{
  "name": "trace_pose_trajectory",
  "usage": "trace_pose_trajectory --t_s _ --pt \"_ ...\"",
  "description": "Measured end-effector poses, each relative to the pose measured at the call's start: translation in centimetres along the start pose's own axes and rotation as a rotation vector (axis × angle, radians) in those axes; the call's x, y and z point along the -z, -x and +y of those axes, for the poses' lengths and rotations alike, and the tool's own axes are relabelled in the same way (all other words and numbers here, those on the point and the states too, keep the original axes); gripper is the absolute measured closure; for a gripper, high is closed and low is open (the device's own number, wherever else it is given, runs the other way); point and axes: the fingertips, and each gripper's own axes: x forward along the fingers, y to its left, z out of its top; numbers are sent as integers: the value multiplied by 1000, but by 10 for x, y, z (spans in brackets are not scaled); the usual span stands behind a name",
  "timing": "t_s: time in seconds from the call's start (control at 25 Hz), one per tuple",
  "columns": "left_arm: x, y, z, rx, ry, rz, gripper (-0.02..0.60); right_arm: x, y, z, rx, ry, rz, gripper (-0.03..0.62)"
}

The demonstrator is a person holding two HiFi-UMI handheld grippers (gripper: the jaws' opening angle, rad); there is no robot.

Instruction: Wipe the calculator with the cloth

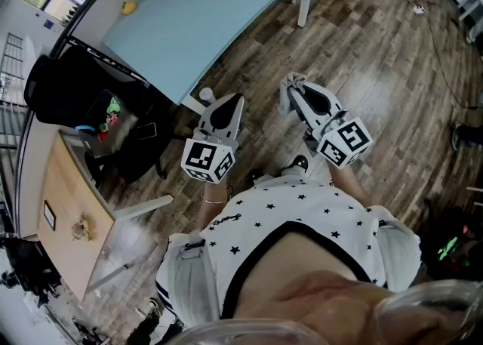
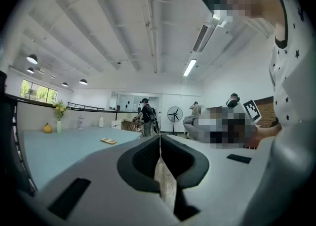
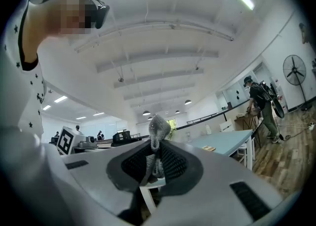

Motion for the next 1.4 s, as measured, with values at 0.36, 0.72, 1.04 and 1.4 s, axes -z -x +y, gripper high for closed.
trace_pose_trajectory --t_s 0.36,0.72,1.04,1.4 --pt "2 -6 -3 -5 -2 5 551 4 3 -10 8 -26 6 554" --pt "-1 -29 -18 5 -11 11 551 -8 15 -32 -12 -85 -46 553" --pt "-4 -56 -32 3 -29 14 551 -19 25 -60 -19 -83 -62 553" --pt "-4 -81 -59 -18 -42 27 551 -23 44 -90 -54 -106 -59 551"
